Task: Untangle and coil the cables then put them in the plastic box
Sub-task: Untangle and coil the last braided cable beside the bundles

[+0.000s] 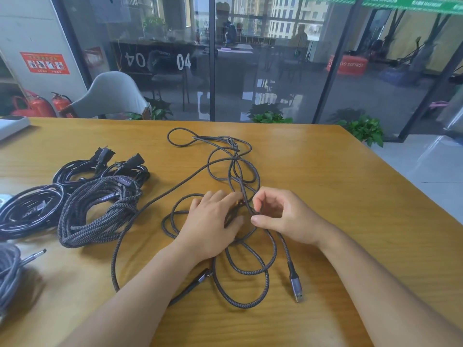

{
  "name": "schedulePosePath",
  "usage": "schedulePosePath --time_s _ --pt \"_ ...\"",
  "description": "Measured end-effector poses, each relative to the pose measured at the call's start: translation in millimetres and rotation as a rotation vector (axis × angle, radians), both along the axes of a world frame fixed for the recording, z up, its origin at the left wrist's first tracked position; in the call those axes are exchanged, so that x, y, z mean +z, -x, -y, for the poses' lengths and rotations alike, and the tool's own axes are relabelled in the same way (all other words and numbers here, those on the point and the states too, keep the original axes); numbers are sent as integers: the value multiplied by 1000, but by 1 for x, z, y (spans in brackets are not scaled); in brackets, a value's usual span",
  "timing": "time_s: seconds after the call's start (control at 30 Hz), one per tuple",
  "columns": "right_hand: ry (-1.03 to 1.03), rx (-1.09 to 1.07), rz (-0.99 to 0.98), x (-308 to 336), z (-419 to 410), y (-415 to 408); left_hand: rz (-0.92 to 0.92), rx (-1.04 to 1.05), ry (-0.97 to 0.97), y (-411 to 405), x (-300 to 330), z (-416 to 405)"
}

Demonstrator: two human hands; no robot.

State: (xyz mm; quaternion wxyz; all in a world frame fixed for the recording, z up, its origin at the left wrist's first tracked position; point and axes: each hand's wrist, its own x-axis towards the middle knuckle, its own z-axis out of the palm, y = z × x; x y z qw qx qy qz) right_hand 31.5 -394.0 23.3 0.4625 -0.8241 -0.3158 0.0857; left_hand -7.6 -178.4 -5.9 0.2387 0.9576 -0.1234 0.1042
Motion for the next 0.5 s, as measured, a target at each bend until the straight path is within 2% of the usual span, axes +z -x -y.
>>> schedulePosePath --time_s 0.1,0.23,0.37,0.5 --pt "36 -43 -26 0 3 -2 58 34 -10 1 4 1" --pt "107 -171 21 3 20 -9 167 184 120 -3 9 -14" --pt "301 -351 116 2 36 -20 175 306 285 -6 13 -29" --pt "402 -463 198 -1 34 -24 170 340 331 -5 15 -28"
